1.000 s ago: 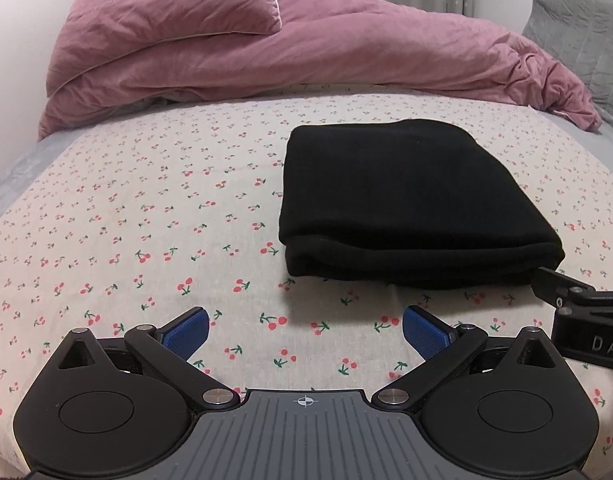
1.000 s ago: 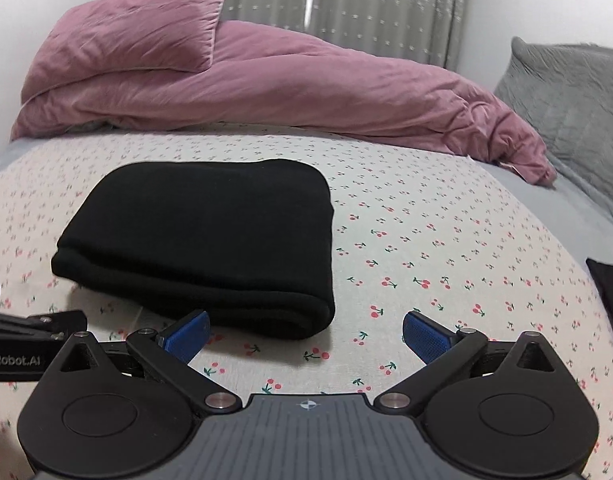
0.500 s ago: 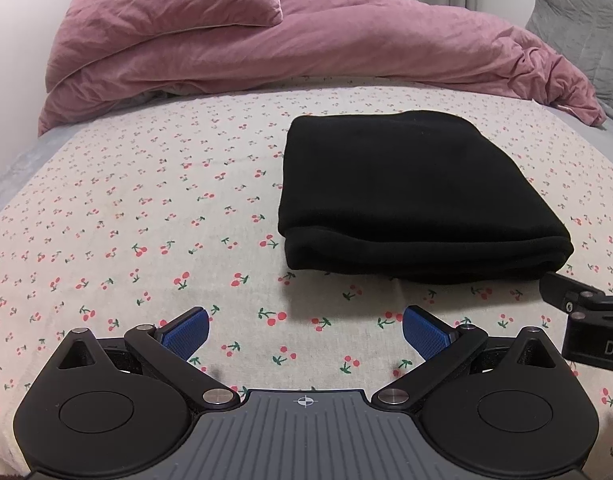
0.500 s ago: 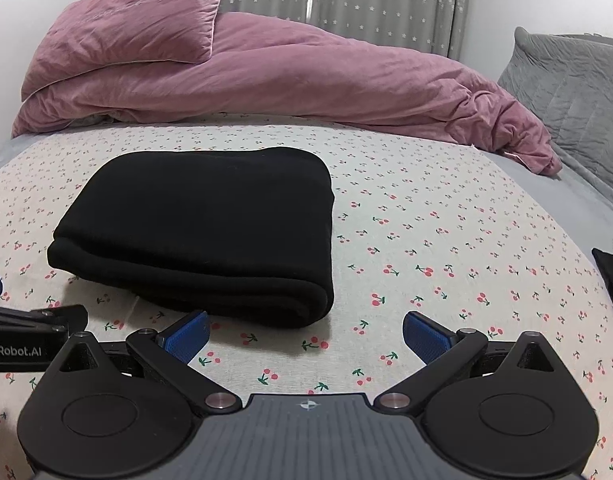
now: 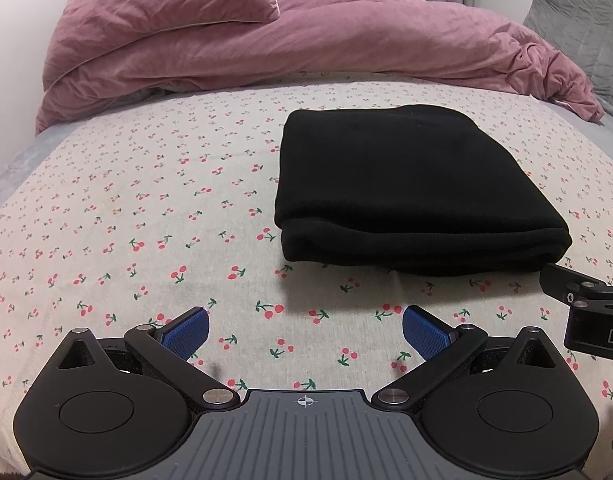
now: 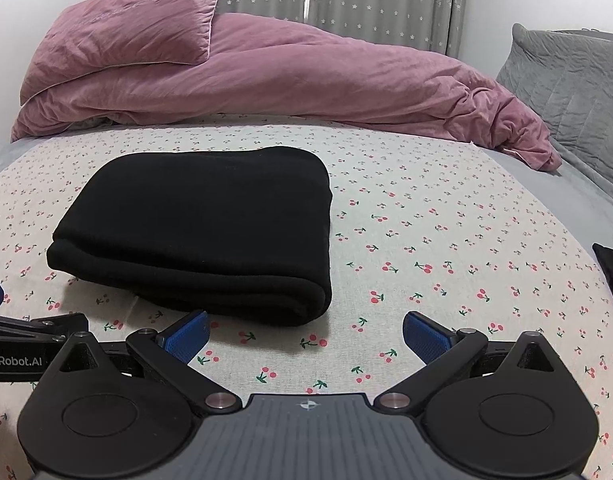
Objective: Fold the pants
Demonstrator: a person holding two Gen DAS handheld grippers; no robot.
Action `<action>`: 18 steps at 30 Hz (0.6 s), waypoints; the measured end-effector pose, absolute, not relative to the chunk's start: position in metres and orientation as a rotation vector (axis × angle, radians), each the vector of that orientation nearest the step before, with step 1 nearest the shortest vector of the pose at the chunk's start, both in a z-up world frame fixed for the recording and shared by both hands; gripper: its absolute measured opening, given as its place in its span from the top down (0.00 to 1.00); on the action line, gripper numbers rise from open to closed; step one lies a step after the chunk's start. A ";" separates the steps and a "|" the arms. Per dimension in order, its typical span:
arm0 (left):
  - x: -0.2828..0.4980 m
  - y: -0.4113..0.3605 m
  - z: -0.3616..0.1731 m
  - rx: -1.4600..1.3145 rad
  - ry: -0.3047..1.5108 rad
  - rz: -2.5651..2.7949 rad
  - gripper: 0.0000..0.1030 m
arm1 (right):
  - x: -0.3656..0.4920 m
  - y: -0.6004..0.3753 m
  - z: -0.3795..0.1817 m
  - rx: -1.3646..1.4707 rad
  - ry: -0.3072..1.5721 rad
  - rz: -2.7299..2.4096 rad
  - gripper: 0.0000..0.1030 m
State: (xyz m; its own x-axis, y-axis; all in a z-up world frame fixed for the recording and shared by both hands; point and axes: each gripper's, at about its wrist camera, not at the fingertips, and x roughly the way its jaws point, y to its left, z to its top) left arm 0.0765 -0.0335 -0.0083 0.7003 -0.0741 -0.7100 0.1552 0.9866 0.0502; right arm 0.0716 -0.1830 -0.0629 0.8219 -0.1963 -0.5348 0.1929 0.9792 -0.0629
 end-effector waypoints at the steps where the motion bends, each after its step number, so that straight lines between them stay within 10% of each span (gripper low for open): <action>1: 0.076 -0.034 -0.008 0.109 0.787 -0.130 0.00 | 0.072 -0.183 -0.063 -0.004 0.569 -0.207 0.00; 18: 0.078 -0.034 -0.011 0.112 0.803 -0.135 0.00 | 0.074 -0.185 -0.064 0.006 0.578 -0.207 0.00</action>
